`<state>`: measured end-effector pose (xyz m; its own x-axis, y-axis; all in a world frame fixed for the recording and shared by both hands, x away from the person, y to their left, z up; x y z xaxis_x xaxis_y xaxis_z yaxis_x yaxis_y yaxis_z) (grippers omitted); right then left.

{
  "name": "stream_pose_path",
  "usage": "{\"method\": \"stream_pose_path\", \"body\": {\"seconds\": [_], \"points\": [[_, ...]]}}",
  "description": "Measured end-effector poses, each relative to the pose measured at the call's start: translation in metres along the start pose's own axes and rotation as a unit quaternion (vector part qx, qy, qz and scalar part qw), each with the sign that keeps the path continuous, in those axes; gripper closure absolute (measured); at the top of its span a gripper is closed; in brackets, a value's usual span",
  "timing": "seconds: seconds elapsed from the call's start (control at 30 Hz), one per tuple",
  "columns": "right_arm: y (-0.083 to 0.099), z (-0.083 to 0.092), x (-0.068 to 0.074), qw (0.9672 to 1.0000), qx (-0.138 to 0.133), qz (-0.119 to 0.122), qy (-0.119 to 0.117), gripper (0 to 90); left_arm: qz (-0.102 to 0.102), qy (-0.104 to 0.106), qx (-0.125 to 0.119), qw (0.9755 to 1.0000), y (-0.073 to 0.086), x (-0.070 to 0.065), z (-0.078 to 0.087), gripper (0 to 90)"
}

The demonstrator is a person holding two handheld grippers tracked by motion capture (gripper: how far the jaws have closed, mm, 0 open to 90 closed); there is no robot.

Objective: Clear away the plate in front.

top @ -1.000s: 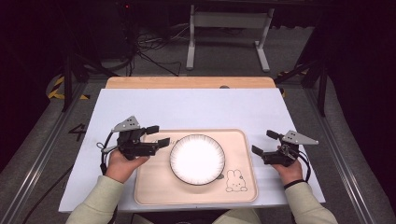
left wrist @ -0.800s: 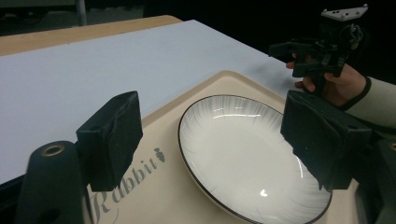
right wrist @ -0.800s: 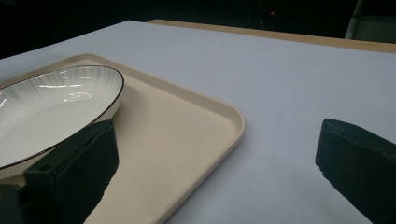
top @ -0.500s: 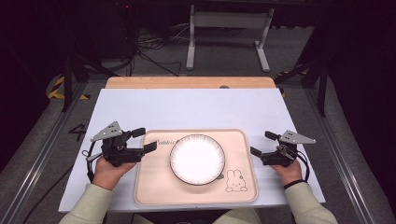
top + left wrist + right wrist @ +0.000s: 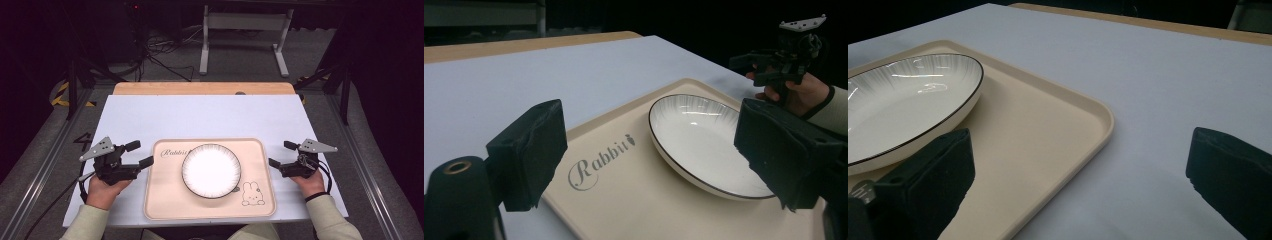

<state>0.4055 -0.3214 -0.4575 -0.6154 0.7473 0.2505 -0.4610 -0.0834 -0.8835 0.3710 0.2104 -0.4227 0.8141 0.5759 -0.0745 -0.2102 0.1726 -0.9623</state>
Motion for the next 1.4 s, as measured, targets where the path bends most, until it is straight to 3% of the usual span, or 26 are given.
{"method": "stream_pose_path", "body": {"seconds": [0.1, 0.4, 0.53, 0.73, 0.87, 1.13, 1.27, 1.33, 1.4], "points": [[-0.001, 0.001, 0.000, 1.0000, 0.002, 0.005, 0.000, 0.1, 0.009, 0.008, 0.001, 0.9999, 0.006, 0.003, 0.002, 13.7], [-0.003, 0.002, 0.002, 0.9999, 0.003, 0.009, -0.005, 0.1, 0.026, -0.005, -0.001, 0.9997, 0.019, 0.009, 0.010, 13.4], [-0.003, 0.003, 0.003, 0.9999, 0.000, 0.012, -0.008, 0.0, 0.025, -0.015, -0.001, 0.9996, 0.024, 0.010, 0.013, 13.0], [-0.003, 0.002, 0.003, 0.9999, 0.000, 0.010, -0.009, 0.1, 0.043, -0.036, -0.003, 0.9984, 0.030, 0.013, 0.016, 13.0], [-0.002, 0.003, 0.002, 0.9999, -0.001, 0.008, -0.009, 0.0, 0.040, -0.043, -0.004, 0.9983, 0.033, 0.015, 0.017, 13.2], [-0.001, 0.002, 0.001, 0.9999, -0.001, 0.007, -0.008, 0.1, -0.007, -0.067, 0.001, 0.9977, 0.046, 0.017, 0.011, 13.4], [0.000, 0.002, 0.001, 0.9999, -0.003, 0.007, -0.009, 0.0, -0.014, -0.072, 0.006, 0.9973, 0.049, 0.017, 0.009, 13.3], [0.000, 0.001, 0.001, 0.9999, -0.004, 0.008, -0.009, 0.0, -0.038, -0.079, 0.005, 0.9962, 0.050, 0.016, 0.008, 13.2], [0.001, 0.001, 0.001, 0.9999, -0.003, 0.008, -0.009, 0.1, -0.043, -0.081, 0.004, 0.9958, 0.050, 0.015, 0.007, 13.2]]}}
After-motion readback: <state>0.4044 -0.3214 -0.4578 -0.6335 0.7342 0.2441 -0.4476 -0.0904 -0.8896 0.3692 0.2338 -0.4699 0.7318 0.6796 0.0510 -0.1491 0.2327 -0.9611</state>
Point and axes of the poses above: each handheld gripper's, and its own axes: z roughly backward along the jaws, y roughly out of its underside, x roughly to its left, the point moved 3 cm from there along -z, roughly forward along the jaws, and after that the axes turned 11 degrees about -z, right-handed, at the moved point
